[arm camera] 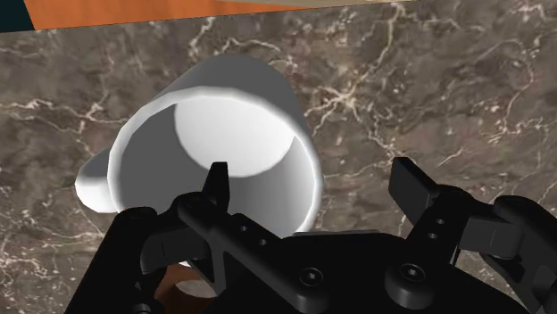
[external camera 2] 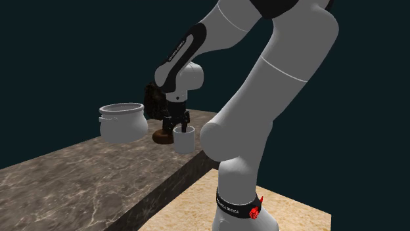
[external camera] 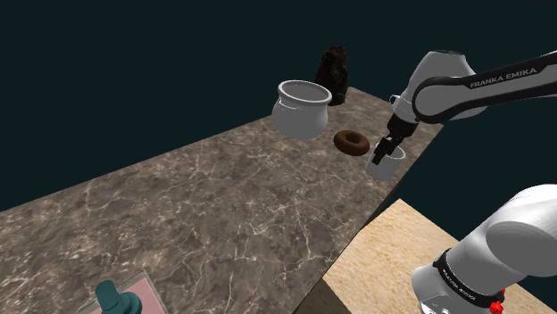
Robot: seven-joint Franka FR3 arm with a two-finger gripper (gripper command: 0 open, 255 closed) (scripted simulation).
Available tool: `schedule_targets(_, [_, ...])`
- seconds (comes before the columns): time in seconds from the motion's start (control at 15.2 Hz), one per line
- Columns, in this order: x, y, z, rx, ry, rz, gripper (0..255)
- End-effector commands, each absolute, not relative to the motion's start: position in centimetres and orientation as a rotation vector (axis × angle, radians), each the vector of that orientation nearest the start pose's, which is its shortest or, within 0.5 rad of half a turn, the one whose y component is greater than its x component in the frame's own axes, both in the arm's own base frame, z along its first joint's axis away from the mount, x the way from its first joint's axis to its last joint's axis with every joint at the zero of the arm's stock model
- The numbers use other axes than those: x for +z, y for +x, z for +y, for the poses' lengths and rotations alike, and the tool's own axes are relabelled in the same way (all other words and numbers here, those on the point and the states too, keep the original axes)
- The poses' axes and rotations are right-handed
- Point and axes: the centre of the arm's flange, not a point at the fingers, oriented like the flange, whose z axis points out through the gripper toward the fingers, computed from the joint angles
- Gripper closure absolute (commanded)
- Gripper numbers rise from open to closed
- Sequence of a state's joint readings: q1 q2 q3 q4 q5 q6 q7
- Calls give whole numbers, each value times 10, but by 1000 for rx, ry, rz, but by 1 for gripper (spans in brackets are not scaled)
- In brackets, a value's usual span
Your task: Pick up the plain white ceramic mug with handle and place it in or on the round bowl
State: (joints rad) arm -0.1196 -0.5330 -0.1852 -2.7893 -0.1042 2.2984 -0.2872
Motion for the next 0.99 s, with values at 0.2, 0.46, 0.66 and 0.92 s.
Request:
schedule_targets(0.2, [362, 338, -102, -63, -3135, -116, 255])
schedule_targets(0.46, [362, 338, -102, -63, -3135, -116, 255])
schedule_targets(0.66, [362, 338, -102, -63, -3135, -116, 255])
schedule_targets(0.92, [378, 338, -102, -63, -3135, -116, 255])
